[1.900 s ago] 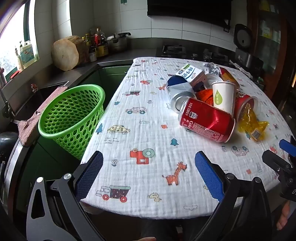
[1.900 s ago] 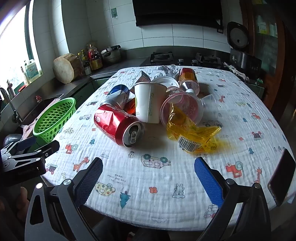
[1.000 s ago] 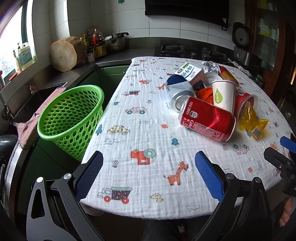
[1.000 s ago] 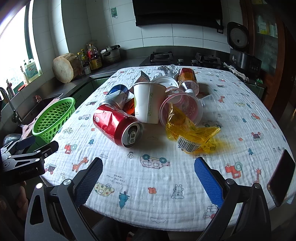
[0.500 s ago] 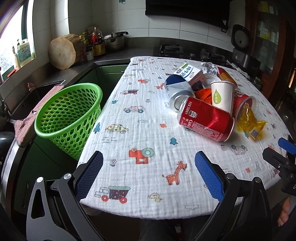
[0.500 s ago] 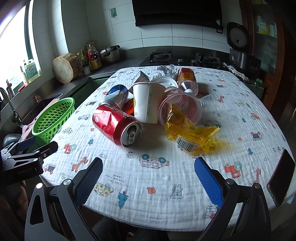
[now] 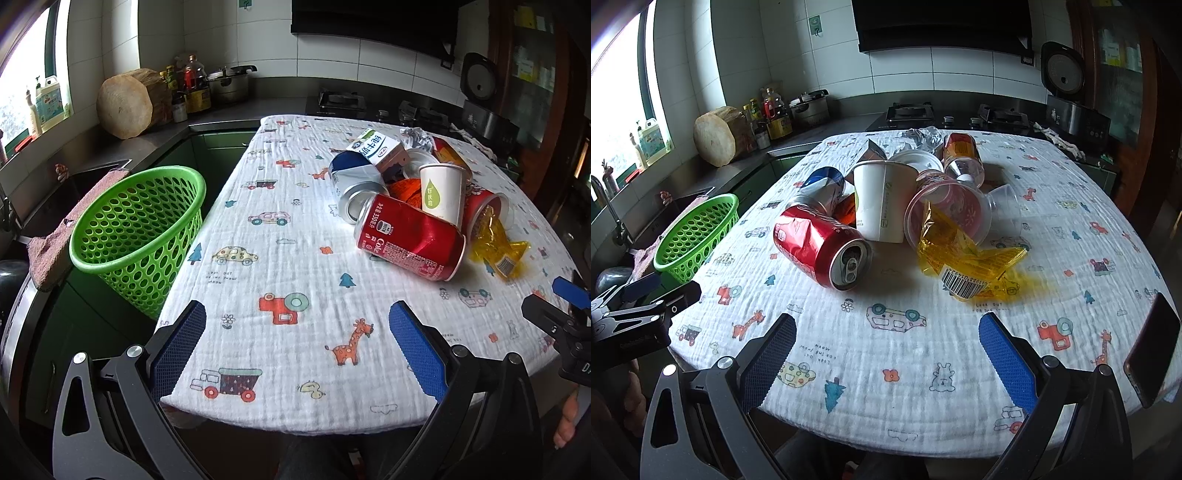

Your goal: Collect trash

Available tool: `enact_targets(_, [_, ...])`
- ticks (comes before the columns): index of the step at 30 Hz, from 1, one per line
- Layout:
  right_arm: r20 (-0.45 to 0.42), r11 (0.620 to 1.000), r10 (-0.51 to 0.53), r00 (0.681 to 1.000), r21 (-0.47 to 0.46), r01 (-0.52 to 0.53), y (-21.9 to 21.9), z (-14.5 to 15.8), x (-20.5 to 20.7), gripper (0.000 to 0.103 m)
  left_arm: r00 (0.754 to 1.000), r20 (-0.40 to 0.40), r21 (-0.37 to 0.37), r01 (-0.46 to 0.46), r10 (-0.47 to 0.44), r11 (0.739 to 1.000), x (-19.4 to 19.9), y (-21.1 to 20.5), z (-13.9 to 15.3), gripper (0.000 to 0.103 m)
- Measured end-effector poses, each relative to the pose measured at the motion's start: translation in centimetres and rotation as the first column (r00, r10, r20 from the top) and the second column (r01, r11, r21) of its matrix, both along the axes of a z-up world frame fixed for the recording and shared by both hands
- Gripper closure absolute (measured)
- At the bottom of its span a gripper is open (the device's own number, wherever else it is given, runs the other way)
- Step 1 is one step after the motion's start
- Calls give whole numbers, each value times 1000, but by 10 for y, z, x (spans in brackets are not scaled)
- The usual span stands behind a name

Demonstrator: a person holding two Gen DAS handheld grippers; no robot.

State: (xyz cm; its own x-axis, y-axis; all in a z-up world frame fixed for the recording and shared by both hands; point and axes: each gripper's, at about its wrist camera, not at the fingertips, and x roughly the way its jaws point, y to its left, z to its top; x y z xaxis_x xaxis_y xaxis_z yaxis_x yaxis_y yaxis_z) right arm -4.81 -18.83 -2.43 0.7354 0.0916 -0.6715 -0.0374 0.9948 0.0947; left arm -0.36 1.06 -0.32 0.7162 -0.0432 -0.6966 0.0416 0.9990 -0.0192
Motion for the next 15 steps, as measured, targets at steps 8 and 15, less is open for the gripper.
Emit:
enact_targets(8, [3, 1000, -3, 1000, -9, 3, 1, 1, -7, 7, 1000, 13, -5, -9, 9, 1000, -7, 5, 2, 5])
enact_targets(15, [10, 1000, -4, 1000, -18, 5, 0, 3, -13, 7, 1000, 18, -20, -18, 18, 1000, -14, 12, 4, 5])
